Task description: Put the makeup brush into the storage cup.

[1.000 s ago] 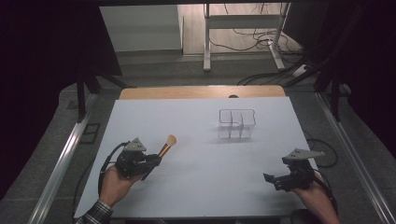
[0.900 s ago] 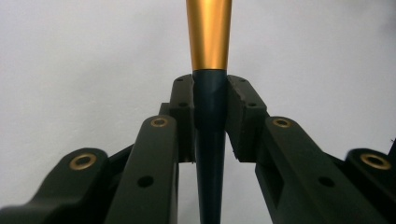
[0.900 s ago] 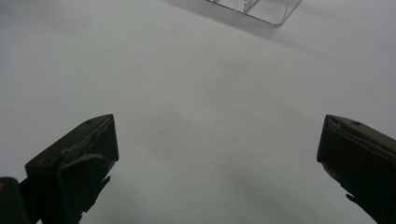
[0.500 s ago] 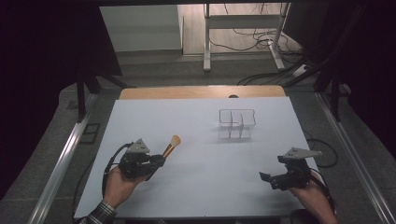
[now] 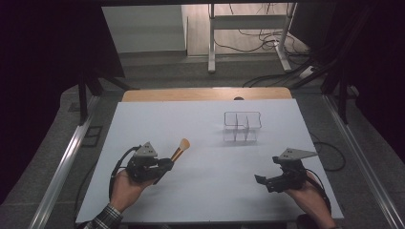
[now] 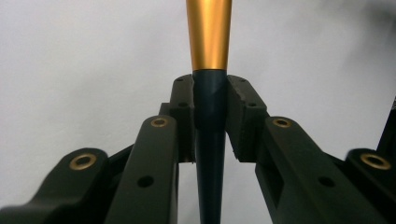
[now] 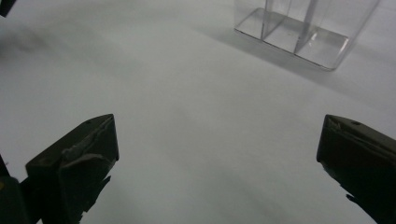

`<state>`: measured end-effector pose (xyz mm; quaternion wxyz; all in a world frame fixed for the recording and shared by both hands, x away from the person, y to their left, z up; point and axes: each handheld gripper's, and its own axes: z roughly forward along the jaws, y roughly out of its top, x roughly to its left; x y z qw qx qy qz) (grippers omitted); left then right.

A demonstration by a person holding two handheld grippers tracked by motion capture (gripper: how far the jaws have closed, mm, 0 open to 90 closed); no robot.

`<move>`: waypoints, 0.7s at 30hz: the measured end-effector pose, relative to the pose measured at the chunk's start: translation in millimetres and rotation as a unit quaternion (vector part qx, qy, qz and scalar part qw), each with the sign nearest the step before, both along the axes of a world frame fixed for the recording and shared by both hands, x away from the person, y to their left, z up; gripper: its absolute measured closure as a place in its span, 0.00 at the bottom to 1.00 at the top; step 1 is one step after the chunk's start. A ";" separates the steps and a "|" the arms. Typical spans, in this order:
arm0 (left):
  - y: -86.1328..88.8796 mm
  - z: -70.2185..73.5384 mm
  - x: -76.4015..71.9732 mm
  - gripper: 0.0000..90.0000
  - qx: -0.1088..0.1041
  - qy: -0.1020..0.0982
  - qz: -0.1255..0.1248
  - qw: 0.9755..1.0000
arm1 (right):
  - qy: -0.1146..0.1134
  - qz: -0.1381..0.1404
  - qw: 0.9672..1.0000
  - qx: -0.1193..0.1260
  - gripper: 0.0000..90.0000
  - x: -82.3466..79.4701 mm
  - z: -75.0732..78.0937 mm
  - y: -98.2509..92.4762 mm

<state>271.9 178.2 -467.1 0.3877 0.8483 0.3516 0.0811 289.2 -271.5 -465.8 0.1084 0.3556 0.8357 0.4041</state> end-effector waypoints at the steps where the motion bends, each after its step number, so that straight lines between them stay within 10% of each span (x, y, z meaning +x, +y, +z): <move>1: -0.9 -0.1 0.3 0.82 -0.001 0.000 -0.001 1.000 | 0.001 0.001 1.000 0.003 0.00 0.3 0.4 2.0; 21: -11.4 -1.3 5.7 0.82 -0.017 0.003 -0.013 1.000 | 0.025 0.028 0.999 0.033 0.00 13.8 0.1 32.8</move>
